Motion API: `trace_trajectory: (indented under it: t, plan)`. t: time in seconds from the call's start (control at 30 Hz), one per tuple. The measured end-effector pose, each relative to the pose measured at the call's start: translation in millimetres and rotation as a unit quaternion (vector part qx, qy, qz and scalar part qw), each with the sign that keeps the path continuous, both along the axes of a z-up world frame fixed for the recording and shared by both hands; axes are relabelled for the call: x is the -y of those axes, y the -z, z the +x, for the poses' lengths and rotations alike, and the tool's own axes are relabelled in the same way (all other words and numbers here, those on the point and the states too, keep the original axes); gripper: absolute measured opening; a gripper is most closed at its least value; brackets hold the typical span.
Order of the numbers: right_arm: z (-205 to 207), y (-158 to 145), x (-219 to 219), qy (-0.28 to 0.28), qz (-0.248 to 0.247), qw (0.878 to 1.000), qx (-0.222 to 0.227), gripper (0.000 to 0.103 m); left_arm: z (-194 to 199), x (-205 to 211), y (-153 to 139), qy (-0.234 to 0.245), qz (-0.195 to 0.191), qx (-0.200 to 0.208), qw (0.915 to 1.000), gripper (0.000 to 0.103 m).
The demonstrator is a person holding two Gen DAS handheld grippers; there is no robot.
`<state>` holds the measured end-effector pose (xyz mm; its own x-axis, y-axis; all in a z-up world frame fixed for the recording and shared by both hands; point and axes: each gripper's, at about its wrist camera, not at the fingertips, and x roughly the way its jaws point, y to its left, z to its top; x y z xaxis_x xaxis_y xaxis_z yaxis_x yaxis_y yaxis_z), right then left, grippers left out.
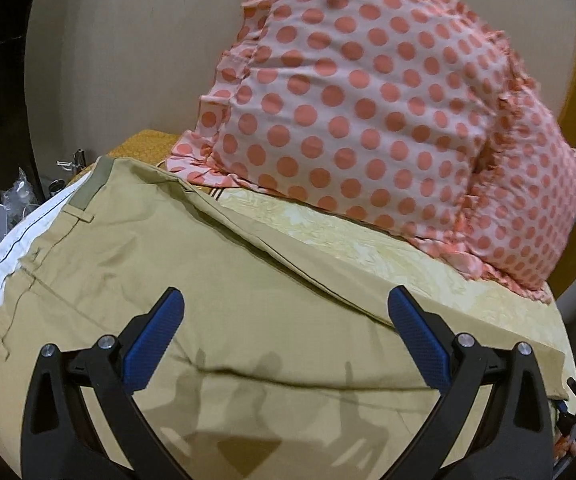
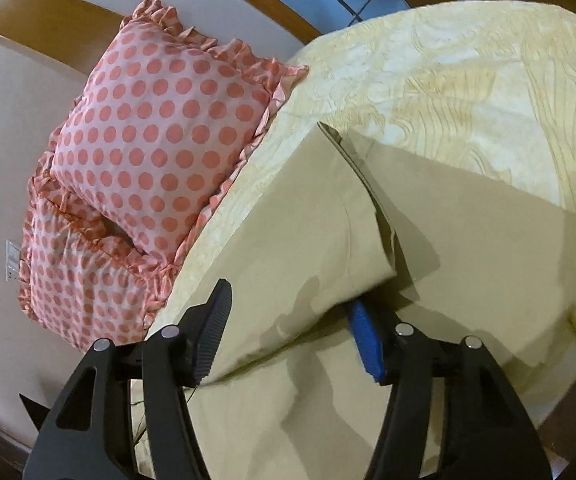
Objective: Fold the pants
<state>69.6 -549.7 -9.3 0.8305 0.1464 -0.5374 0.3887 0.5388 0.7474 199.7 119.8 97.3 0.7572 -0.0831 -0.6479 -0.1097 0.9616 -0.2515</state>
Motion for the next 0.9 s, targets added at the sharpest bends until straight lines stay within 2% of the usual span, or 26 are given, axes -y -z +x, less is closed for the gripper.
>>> trace_trajectory:
  t: [0.07,0.1,0.13,0.27,0.37,0.4,0.47,0.5,0.53,0.57,0.6,0.7,0.77,0.8,0.83,0.9]
  plan:
    - [9,5,3,-0.004,-0.009,1.000,0.000,0.002,19,-5,7,-0.006,-0.008,-0.023,0.9997,0.101]
    - [11,8,6,-0.004,0.000,1.000,0.005,0.002,24,-7,8,-0.008,-0.011,-0.029,0.9995,0.101]
    - [7,8,10,0.002,0.016,0.999,0.028,0.002,34,-10,12,-0.016,-0.015,-0.040,0.9990,0.101]
    - [1,-7,12,0.003,-0.004,0.998,0.070,0.002,64,-15,25,-0.032,-0.011,-0.076,0.9966,0.099]
    - [4,-11,14,0.001,-0.003,0.997,0.079,0.002,91,-18,37,-0.040,-0.010,-0.108,0.9933,0.085]
    - [5,-12,15,0.002,-0.002,0.997,0.081,0.002,102,-20,43,-0.046,-0.019,-0.123,0.9911,0.078]
    - [6,-11,16,0.003,0.000,0.997,0.082,0.002,116,-24,55,-0.052,-0.036,-0.147,0.9870,0.054]
    - [6,-11,16,0.003,0.001,0.997,0.083,0.002,122,-30,64,-0.056,-0.055,-0.161,0.9839,0.023]
    - [7,-12,15,0.003,0.003,0.996,0.084,0.002,124,-34,69,-0.058,-0.075,-0.162,0.9822,0.009]
    - [7,-14,16,0.002,0.003,0.996,0.088,0.002,121,-39,71,-0.063,-0.095,-0.156,0.9811,0.008]
    - [7,-16,16,0.001,0.002,0.996,0.093,0.002,113,-44,68,-0.066,-0.111,-0.143,0.9812,0.005]
    - [2,-28,17,0.000,-0.009,0.994,0.107,0.002,80,-40,43,-0.053,-0.083,-0.103,0.9897,0.005]
    - [-10,-39,19,0.006,-0.023,0.993,0.119,0.002,33,-37,16,-0.045,-0.074,-0.061,0.9943,0.005]
    - [-18,-43,21,0.011,-0.030,0.992,0.124,0.002,-4,-36,1,-0.039,-0.072,-0.033,0.9960,0.005]
    - [-26,-46,23,0.017,-0.034,0.991,0.127,0.002,-21,-35,-5,-0.038,-0.070,-0.023,0.9965,0.005]
    - [-42,-46,28,0.027,-0.039,0.991,0.128,0.002,-83,-31,-15,-0.033,-0.061,0.004,0.9976,0.005]
